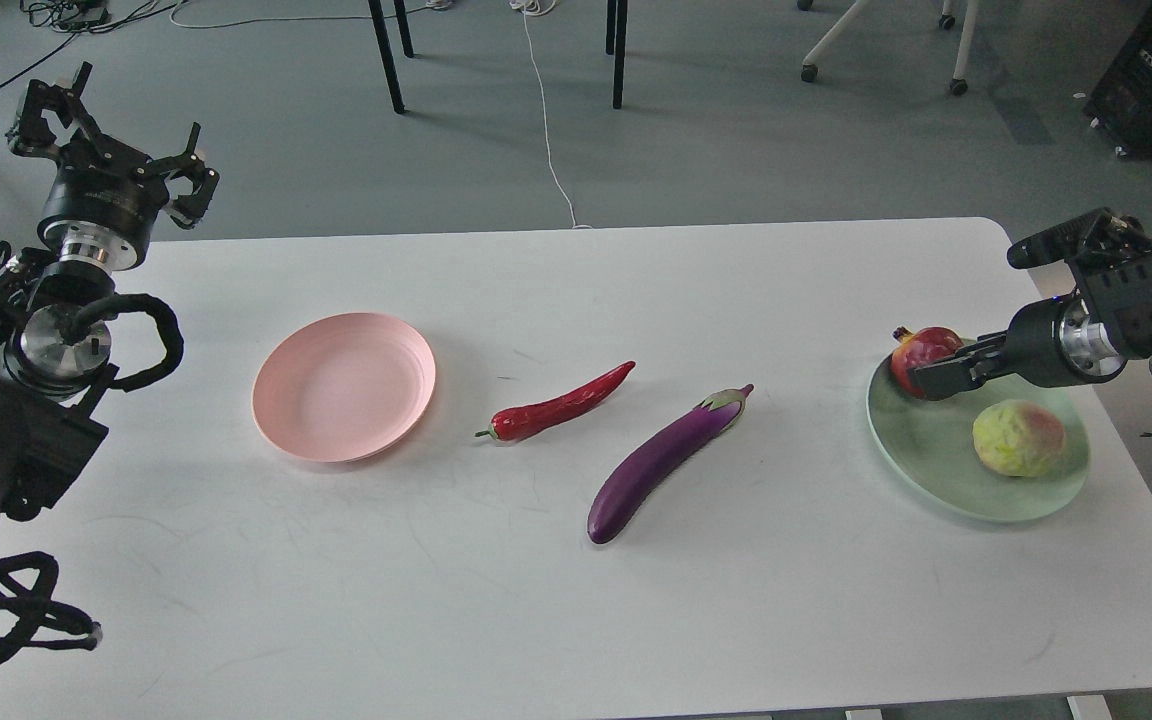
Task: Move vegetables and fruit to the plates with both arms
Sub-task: 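Lift the apple onto the green plate beside the peach and release, then withdraw the right arm and swing the left arm over the table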
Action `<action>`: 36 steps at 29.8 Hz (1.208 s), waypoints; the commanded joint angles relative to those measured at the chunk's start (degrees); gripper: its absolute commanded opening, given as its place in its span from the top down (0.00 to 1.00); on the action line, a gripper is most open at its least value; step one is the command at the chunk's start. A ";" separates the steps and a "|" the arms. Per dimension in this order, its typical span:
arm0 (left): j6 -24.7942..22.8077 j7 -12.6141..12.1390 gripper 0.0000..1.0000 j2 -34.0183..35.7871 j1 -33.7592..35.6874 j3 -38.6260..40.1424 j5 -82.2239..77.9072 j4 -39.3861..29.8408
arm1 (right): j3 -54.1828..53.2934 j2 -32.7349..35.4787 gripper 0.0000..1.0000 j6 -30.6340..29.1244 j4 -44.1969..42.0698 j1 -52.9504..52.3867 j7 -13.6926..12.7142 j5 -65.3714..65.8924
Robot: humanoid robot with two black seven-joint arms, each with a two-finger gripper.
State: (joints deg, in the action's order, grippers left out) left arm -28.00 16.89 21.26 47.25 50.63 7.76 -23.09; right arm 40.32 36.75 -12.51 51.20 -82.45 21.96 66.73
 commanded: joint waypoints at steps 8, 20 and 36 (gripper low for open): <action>0.00 -2.74 0.02 2.21 4.78 -7.54 -2.57 -1.25 | -29.92 2.10 0.01 -0.32 -2.24 4.92 0.01 -16.96; 0.00 -3.27 0.02 7.92 12.78 -19.33 -34.19 -23.64 | -58.66 2.28 0.01 -0.06 -2.24 21.17 0.10 -53.52; 9.36 -3.18 0.02 0.90 13.93 -34.34 -86.83 -48.36 | -82.85 4.21 0.01 -15.49 -13.66 42.28 -0.51 -80.00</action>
State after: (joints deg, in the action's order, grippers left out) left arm -21.99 13.88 23.04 61.27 21.09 -69.77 -69.23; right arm -39.65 40.71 -21.09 40.29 -43.03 21.57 -11.18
